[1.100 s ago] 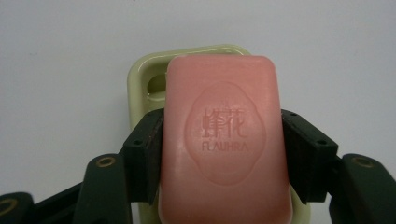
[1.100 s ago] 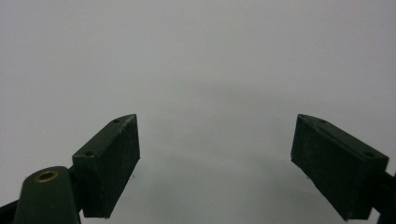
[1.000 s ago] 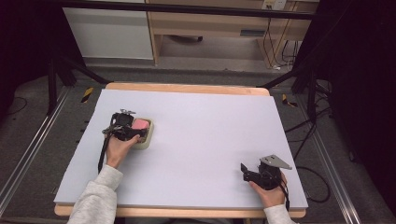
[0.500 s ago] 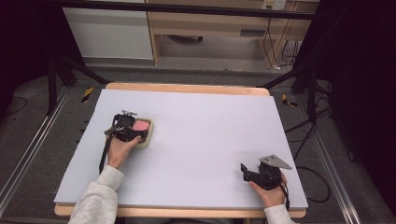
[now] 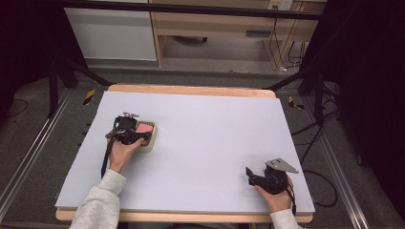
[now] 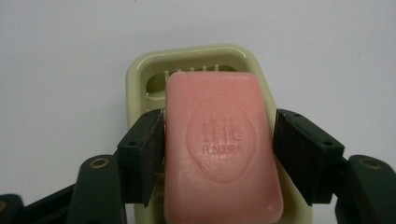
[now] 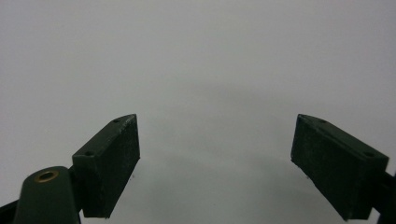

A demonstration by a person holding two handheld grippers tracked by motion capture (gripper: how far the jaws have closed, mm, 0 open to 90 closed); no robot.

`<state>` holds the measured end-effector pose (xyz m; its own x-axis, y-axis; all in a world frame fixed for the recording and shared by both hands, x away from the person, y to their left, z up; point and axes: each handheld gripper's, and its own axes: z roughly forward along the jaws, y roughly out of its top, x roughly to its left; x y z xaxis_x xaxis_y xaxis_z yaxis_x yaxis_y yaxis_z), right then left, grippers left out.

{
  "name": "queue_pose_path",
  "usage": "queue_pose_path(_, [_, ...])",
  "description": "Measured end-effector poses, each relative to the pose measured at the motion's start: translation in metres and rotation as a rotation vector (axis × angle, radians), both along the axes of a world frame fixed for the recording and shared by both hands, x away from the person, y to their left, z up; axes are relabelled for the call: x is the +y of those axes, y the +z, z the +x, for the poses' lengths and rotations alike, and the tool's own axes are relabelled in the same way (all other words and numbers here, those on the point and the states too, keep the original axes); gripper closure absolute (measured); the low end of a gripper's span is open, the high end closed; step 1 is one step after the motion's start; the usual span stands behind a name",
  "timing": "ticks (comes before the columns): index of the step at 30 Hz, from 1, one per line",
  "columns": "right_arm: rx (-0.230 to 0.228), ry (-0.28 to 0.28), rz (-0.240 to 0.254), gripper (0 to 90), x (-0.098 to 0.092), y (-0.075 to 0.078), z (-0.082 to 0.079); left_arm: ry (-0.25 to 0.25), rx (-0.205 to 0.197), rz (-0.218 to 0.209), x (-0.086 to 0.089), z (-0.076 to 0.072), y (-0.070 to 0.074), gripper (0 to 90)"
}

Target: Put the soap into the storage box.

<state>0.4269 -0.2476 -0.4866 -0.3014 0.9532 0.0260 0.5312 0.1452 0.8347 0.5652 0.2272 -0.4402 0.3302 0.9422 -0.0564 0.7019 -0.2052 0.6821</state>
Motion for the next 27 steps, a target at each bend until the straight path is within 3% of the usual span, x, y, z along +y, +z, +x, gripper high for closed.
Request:
queue_pose_path(7, [0.001,-0.002,0.005,15.3,0.000,0.000,0.000,0.002,-0.031,-0.005,0.006,-0.009,0.010,31.1])
queue_pose_path(15, [0.006,-0.004,0.008,14.4,0.000,0.000,0.000,-0.032,-0.094,-0.046,0.018,-0.031,0.017,26.5])
queue_pose_path(16, [0.007,-0.003,0.007,14.1,0.000,0.000,0.000,-0.031,-0.110,-0.070,0.020,-0.036,0.017,25.3])
queue_pose_path(27, [0.015,-0.009,0.014,13.6,0.000,0.000,0.000,-0.044,-0.181,-0.117,0.042,-0.074,0.007,23.4])
